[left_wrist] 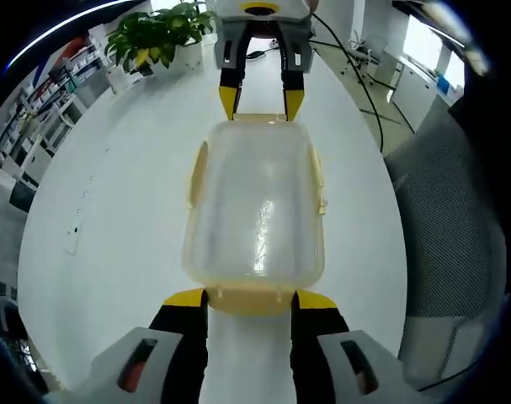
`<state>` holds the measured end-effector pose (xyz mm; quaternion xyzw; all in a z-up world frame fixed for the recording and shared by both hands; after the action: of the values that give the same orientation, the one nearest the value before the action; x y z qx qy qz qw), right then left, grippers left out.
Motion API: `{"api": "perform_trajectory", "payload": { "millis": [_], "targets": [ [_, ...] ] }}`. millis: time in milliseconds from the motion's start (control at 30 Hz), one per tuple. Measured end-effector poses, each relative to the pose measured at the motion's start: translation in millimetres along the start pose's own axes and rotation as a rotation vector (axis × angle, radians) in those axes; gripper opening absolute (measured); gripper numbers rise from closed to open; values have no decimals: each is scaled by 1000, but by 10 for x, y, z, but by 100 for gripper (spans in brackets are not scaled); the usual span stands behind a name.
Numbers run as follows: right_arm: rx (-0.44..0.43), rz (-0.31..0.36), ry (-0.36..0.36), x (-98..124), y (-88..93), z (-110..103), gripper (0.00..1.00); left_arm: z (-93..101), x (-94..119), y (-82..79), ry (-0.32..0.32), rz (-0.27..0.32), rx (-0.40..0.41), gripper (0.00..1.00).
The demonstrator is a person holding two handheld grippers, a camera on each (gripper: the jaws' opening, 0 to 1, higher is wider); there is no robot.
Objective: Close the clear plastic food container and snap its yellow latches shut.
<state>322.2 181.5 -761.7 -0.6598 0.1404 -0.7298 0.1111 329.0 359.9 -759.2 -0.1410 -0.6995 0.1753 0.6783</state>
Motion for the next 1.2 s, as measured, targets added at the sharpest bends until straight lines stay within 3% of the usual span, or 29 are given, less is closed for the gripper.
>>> {"api": "perform_trajectory", "payload": {
  "millis": [1200],
  "targets": [
    [2,33,-2,-102,90,2,37,11,-110,-18,40,43,14,34]
  ]
}}
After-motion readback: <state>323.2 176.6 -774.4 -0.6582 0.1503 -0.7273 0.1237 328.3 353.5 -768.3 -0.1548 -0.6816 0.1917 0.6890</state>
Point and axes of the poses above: the point that each gripper's makers call its tool centre point, and the gripper's own axes: x roughly backward along the fingers, z roughly to its right, y roughly out of its underside, the point moved 2 cm from there along x, roughly backward along the fingers, and after that the axes turned 4 degrees about y, right-handed, at the moved point
